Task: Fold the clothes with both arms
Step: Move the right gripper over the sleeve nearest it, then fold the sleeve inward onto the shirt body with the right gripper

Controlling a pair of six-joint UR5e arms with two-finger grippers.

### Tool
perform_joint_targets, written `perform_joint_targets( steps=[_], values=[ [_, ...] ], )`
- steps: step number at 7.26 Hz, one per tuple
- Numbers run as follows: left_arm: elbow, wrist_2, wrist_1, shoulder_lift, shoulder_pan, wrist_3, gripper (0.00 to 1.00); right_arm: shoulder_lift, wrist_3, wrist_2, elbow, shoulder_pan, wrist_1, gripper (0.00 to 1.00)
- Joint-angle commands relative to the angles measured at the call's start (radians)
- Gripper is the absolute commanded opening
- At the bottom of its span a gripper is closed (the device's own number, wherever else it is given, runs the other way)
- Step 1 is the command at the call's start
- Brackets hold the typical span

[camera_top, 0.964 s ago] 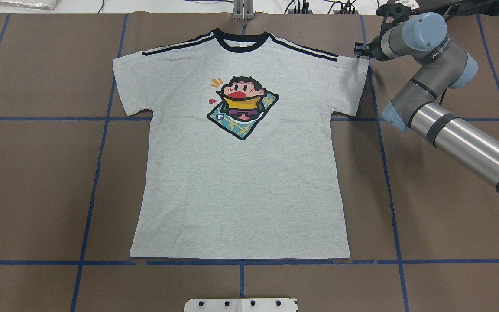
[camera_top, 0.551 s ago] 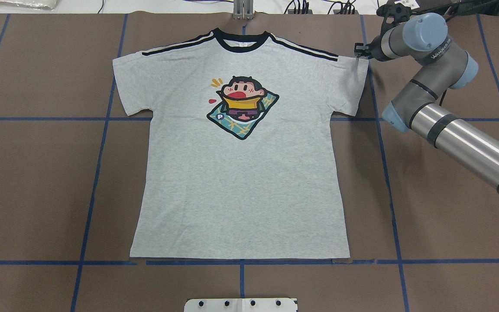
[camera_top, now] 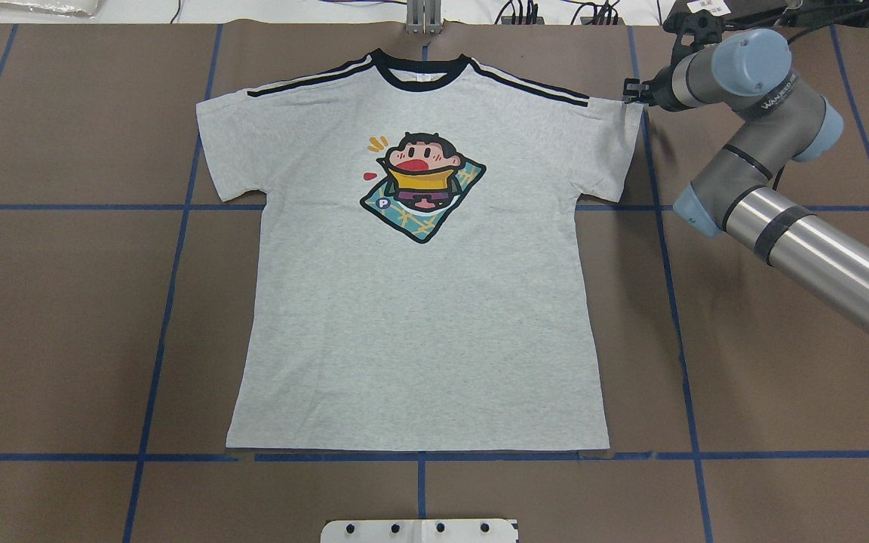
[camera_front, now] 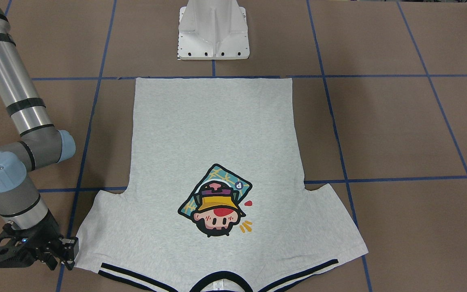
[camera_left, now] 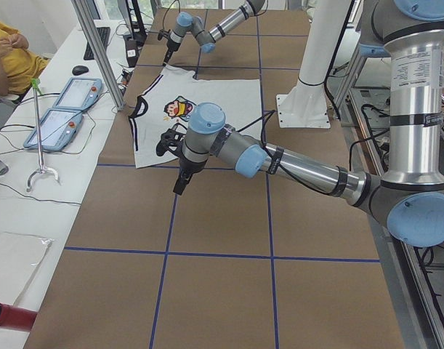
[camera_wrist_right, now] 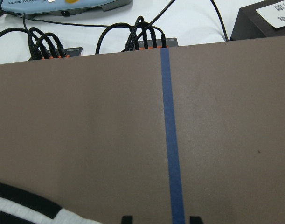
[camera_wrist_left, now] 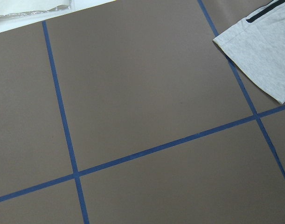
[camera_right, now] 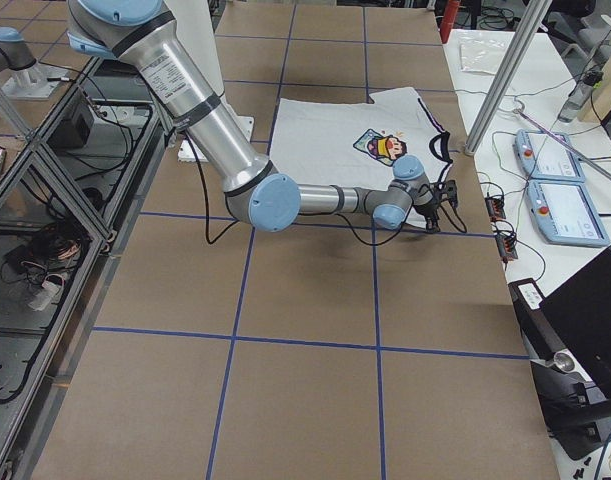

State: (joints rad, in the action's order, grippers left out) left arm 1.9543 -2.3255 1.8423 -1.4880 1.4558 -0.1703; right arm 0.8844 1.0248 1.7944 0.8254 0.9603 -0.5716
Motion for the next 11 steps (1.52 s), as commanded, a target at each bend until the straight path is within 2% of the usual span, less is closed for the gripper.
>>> perform_joint_targets(
  steps=[1, 2, 3, 4, 6, 8, 9, 10, 11],
  values=[
    [0.002, 0.0, 0.0, 0.0, 0.0, 0.0, 0.99, 0.005, 0.0, -0.001, -0.002, -0.011, -0.001, 0.46],
    [0.005, 0.0, 0.0, 0.0, 0.0, 0.0, 0.99, 0.007, 0.001, -0.001, -0.002, -0.012, -0.001, 0.46],
    [0.008, 0.0, 0.0, 0.002, 0.0, 0.0, 0.99, 0.007, 0.003, -0.001, -0.002, -0.014, -0.002, 0.33],
    [0.014, 0.0, -0.002, 0.005, 0.0, 0.0, 0.99, 0.007, 0.007, -0.001, -0.002, -0.012, -0.002, 0.0],
    [0.015, 0.0, -0.003, 0.005, 0.002, -0.002, 0.99, 0.007, 0.009, 0.003, 0.012, -0.012, -0.001, 0.0],
    [0.028, -0.002, -0.006, 0.006, 0.0, -0.021, 0.99, 0.046, 0.05, 0.034, 0.152, -0.008, -0.013, 0.0],
    [0.028, -0.002, -0.006, 0.005, 0.0, -0.021, 0.99, 0.069, 0.055, 0.037, 0.243, -0.014, -0.046, 0.0],
    [0.028, -0.002, -0.006, 0.006, 0.0, -0.021, 0.99, 0.062, 0.063, 0.034, 0.324, -0.061, -0.141, 0.0],
    [0.028, -0.002, -0.006, 0.005, 0.0, -0.021, 0.99, 0.012, 0.11, 0.025, 0.339, -0.086, -0.231, 0.0]
  ],
)
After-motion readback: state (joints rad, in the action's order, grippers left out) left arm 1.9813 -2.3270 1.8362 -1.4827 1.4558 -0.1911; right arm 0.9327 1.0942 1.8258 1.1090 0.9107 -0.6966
